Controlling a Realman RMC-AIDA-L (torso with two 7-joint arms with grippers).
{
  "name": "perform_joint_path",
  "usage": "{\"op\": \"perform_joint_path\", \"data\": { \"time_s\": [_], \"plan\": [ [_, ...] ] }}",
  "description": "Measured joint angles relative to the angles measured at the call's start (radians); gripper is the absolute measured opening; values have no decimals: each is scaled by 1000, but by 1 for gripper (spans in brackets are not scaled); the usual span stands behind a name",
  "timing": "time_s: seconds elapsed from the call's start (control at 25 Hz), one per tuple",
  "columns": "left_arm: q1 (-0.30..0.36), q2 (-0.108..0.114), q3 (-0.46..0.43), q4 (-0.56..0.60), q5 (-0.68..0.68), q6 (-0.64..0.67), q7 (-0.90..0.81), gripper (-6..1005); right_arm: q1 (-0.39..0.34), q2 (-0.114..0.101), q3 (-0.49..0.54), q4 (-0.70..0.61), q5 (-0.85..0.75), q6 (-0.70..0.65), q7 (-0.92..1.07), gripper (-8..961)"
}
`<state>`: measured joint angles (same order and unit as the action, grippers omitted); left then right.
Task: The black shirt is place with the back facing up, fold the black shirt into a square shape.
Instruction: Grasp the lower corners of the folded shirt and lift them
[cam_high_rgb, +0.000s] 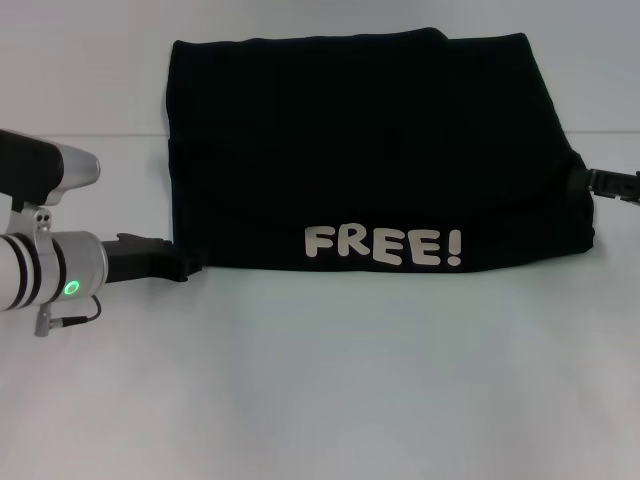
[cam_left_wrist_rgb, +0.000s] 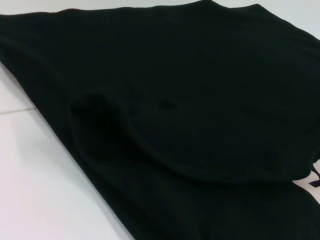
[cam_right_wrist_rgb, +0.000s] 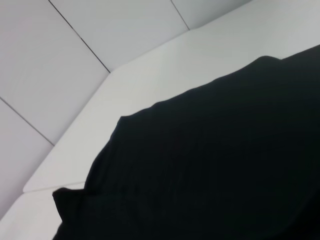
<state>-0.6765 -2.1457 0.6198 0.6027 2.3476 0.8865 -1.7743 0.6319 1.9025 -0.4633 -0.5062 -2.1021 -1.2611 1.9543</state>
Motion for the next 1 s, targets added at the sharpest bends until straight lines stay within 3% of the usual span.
{"op": "perform_joint_path", "data": {
  "time_s": [0.24,0.48,0.64,1.0],
  "plan": [
    [-4,2,0,-1,0,-10,-2,338,4,-8,-1,-7,-100,32,59,734],
    [-7,5,0,1,1,-2,-10,102,37,-12,-3,-1,-222,101,113,735],
    [-10,6,0,3,1,8,-14,11,57,2,-5,4,-267,136,126,734],
    [-19,9,0,1,1,3,-14,11,93,17,-44,76,-273,240,127,731]
  ]
}}
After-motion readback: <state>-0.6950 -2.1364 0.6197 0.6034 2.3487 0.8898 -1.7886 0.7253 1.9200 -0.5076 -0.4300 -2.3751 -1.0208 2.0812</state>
